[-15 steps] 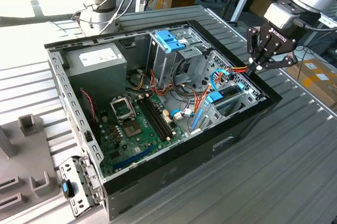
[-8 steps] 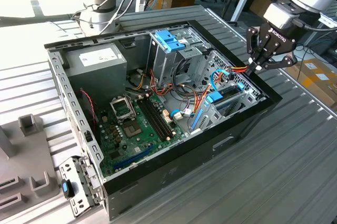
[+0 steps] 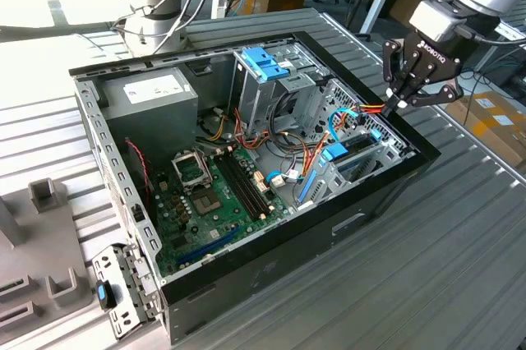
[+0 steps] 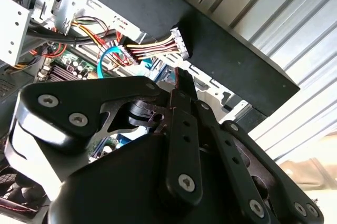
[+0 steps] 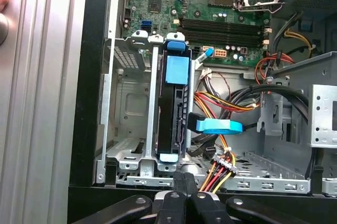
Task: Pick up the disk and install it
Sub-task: 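Insert the first disk wire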
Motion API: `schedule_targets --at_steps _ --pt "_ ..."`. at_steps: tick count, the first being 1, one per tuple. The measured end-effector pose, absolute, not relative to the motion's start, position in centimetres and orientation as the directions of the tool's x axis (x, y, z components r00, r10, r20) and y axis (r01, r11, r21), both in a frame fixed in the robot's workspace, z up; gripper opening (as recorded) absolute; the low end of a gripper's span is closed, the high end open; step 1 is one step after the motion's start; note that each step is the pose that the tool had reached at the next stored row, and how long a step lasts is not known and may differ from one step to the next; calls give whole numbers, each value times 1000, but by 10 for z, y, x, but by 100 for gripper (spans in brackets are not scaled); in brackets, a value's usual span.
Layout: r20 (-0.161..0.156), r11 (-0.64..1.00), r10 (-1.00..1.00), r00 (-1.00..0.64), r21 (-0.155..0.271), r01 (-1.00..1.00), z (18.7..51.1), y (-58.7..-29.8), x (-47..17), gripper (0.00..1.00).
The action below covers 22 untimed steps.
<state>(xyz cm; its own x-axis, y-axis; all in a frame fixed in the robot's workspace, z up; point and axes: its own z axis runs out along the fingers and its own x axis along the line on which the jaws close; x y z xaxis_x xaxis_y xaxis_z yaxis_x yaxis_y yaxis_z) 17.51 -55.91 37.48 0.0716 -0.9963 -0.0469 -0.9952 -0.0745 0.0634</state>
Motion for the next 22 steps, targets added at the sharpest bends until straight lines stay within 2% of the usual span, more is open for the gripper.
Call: schedule_targets --at_steps 22 --pt "-47 -123 -992 120 63 -990 377 -559 175 11"
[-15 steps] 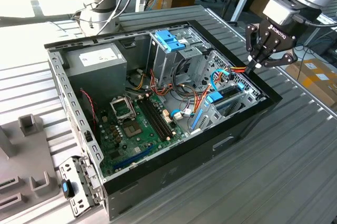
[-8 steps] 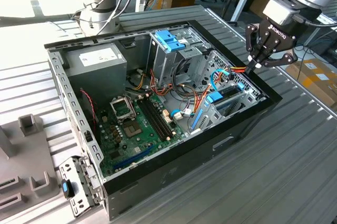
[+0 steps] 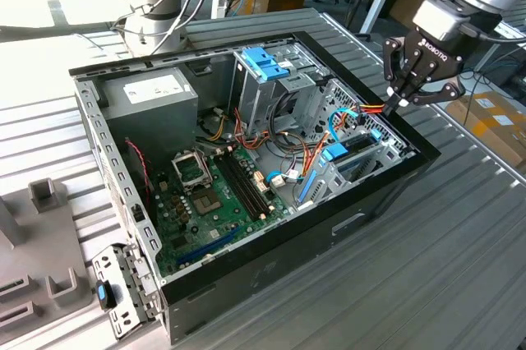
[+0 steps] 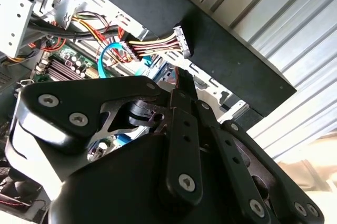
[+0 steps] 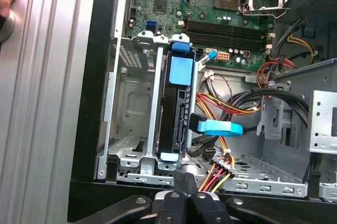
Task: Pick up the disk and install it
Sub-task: 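Insert the first disk wire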
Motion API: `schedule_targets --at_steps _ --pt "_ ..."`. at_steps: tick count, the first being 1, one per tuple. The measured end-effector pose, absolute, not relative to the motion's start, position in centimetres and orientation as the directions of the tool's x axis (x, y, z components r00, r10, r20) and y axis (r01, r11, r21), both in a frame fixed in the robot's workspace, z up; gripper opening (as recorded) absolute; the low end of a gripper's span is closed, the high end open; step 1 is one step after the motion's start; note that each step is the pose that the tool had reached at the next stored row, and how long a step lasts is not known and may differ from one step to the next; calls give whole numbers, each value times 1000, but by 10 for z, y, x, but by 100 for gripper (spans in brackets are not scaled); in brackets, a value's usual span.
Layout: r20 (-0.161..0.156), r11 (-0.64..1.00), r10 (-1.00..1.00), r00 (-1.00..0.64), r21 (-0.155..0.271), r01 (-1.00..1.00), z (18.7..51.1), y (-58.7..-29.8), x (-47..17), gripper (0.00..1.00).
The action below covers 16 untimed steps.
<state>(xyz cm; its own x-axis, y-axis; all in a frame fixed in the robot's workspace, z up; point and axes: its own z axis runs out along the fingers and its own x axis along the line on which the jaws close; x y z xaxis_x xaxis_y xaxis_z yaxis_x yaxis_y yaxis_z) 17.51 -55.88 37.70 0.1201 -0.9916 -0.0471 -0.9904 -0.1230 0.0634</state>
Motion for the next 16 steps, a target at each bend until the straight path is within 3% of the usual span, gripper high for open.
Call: schedule_targets --at_steps 16 --pt "-47 -265 -964 262 63 -962 377 -559 175 11"
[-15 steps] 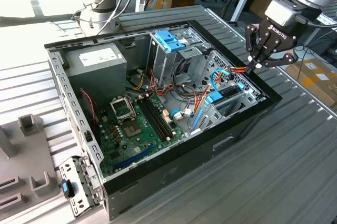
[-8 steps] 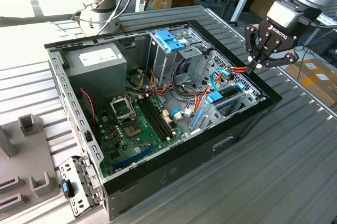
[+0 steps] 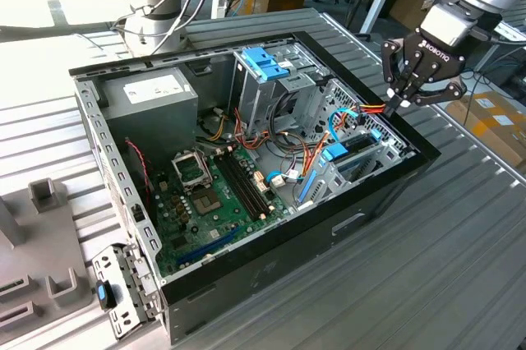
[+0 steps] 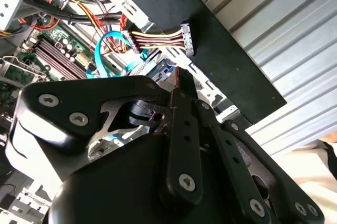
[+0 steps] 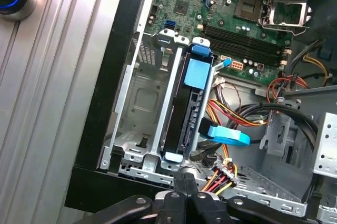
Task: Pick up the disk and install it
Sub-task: 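Insert the first disk wire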
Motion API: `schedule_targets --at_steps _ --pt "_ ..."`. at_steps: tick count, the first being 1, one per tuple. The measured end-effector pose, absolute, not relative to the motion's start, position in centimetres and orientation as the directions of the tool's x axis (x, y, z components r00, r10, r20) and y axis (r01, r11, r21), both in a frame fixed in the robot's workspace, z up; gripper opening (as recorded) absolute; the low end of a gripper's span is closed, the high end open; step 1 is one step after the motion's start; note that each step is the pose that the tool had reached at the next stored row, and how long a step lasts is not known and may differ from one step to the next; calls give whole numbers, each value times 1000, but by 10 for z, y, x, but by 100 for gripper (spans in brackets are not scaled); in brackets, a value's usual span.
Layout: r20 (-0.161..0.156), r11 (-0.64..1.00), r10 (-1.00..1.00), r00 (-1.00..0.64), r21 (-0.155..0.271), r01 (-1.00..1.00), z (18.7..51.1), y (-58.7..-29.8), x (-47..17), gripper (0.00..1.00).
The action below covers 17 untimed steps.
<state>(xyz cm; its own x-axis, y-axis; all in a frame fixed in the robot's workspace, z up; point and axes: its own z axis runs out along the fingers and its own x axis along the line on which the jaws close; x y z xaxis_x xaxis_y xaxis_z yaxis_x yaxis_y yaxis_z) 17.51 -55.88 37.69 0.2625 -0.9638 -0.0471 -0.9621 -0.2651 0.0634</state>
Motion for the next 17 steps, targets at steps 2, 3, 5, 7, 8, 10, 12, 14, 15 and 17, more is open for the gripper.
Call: schedule_targets --at_steps 2,3,5,7,8,10,12,14,15,17 --pt "-47 -285 -958 282 63 -956 377 -559 175 11" --pt "-47 -290 -957 288 63 -955 377 -559 175 11" --pt "-47 -312 -950 309 63 -948 377 -559 175 11" --pt "-47 -329 -944 327 63 -942 377 -559 175 11" --pt "-47 -337 -941 335 63 -939 377 -559 175 11" --pt "-47 -354 -935 351 63 -933 377 -559 175 11" --pt "-47 -376 -926 374 63 -924 377 -559 175 11" --pt "-47 -386 -922 384 63 -920 377 -559 175 11" --pt "-47 -391 -920 389 63 -918 377 -559 175 11" --pt "-47 -404 -915 401 63 -913 377 -559 175 11"
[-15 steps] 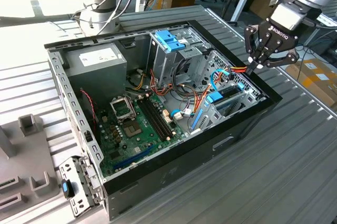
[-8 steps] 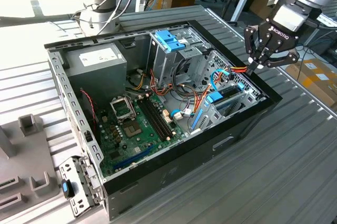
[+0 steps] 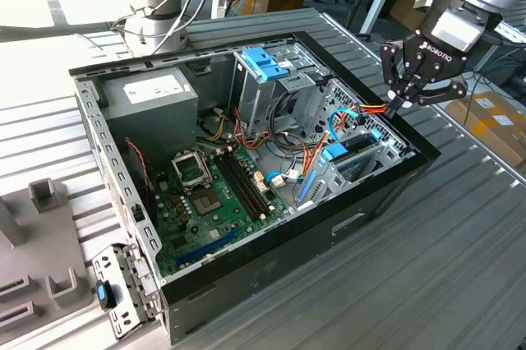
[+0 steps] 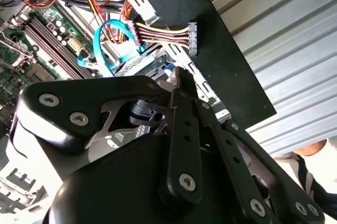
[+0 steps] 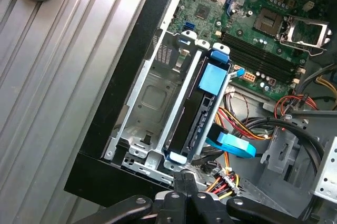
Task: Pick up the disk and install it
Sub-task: 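Insert the first disk wire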
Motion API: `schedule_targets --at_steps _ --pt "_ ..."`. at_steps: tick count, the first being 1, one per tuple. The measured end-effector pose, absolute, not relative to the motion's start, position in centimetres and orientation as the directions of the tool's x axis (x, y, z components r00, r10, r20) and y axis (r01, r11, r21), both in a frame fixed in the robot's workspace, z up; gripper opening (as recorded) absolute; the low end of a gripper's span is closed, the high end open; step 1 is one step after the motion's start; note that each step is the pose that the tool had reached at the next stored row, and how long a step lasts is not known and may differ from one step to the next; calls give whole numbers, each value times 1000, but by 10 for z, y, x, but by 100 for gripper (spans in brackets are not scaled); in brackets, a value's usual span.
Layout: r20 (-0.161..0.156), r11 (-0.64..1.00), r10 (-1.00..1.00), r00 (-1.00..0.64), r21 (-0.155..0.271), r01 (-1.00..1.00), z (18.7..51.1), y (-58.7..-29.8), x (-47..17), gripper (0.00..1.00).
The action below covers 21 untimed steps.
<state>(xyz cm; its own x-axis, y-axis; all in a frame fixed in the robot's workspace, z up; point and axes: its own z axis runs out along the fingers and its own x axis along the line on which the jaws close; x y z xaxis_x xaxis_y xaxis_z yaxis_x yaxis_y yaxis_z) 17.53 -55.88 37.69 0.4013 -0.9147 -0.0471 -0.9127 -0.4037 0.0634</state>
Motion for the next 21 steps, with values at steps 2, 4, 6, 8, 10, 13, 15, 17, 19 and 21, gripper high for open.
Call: schedule_targets --at_steps 2,4,6,8,10,13,15,17,19,21 --pt "-47 -416 -909 414 63 -907 377 -559 175 11" --pt "-47 -429 -903 427 63 -901 377 -559 175 11" --pt "-47 -443 -896 441 63 -894 377 -559 175 11" --pt "-47 -456 -890 454 63 -888 377 -559 175 11" --pt "-47 -467 -884 465 63 -882 377 -559 175 11" --pt "-47 -484 -875 482 63 -873 377 -559 176 11" --pt "-47 -503 -864 501 63 -862 377 -559 176 11" --pt "-47 -514 -858 512 63 -856 377 -559 176 11" --pt "-47 -526 -851 524 63 -848 377 -559 176 11" --pt "-47 -539 -842 537 63 -840 377 -559 176 11"
